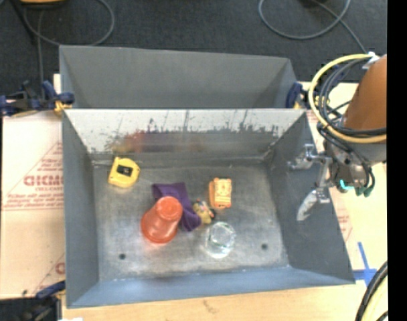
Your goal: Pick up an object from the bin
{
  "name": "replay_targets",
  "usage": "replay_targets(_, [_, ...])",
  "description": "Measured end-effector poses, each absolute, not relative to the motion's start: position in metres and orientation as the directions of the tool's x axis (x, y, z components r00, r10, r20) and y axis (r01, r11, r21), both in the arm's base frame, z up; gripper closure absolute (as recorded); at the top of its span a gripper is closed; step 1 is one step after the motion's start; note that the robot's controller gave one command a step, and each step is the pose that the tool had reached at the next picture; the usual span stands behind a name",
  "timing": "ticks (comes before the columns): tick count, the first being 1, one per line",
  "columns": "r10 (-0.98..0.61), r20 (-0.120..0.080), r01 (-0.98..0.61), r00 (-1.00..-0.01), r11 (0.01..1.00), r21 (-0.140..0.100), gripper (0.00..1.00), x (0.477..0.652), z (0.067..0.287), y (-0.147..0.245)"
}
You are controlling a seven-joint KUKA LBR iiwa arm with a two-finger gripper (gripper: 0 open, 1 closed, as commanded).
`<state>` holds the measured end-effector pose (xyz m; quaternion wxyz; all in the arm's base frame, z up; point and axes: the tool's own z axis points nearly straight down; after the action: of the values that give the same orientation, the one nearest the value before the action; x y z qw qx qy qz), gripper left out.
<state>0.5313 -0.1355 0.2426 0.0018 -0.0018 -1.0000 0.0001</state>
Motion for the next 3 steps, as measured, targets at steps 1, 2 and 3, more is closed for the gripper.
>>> replay_targets(1, [0.000,-0.004,0.000,-1.000,1.000,-0.002,0.00,0.533,0.247,-0.135])
replay_targets(2, [-0.042,-0.012,-0.042,-0.999,0.999,-0.005,0.00,0.539,0.207,-0.121])
replay_targets(3, [-0.055,-0.002,-0.055,-0.998,0.998,-0.001,0.00,0.539,0.173,-0.072])
